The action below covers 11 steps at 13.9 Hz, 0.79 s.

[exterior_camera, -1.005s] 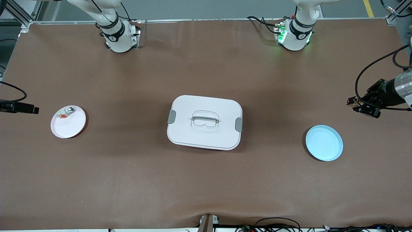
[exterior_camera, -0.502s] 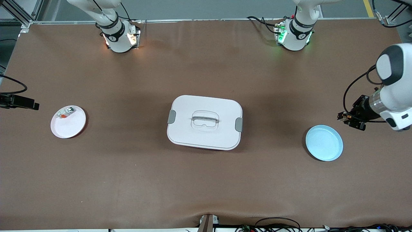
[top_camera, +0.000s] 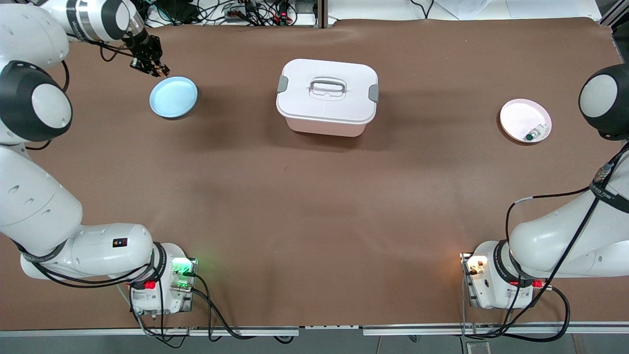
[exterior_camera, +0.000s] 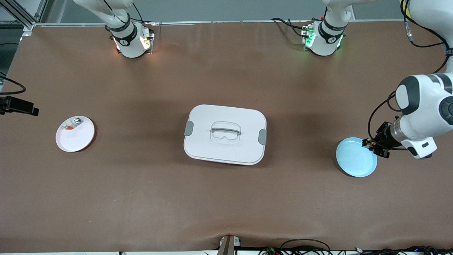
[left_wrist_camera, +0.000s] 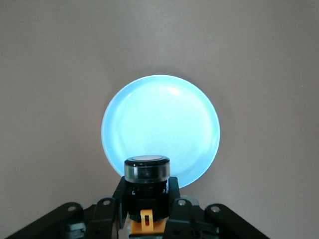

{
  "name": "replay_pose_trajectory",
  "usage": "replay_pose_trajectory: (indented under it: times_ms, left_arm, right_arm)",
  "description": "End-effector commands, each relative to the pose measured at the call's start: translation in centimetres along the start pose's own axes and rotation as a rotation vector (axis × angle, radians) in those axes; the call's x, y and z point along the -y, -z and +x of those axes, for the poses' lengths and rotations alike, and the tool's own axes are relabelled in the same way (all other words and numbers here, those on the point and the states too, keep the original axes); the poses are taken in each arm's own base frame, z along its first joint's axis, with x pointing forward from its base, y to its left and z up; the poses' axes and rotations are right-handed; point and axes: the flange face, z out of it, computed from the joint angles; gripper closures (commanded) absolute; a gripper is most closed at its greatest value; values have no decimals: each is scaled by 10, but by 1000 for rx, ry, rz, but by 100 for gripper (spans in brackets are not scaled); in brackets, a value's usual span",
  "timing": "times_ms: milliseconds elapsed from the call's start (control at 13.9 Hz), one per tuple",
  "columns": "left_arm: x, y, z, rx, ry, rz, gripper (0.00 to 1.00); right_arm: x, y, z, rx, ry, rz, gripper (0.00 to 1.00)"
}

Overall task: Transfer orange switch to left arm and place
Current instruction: 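Move the left gripper with the switch over the blue plate, then lower the switch onto the blue plate with the left gripper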

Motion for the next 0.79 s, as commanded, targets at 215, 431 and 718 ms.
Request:
replay_pose_trajectory:
  times_ms: [215,431,718]
  left_arm:
    - [-8,-36,7,-59,-5,-3,100]
    - [-7,-52,16,-88,-1,6,100]
    - [-10,-72,16,-122,-2,12,100]
  right_arm:
    - [3,12,-15,-1,20,-22,0]
    - [8,10,-21,14,27,-20,0]
    - [15,7,-28,17,30,-19,0]
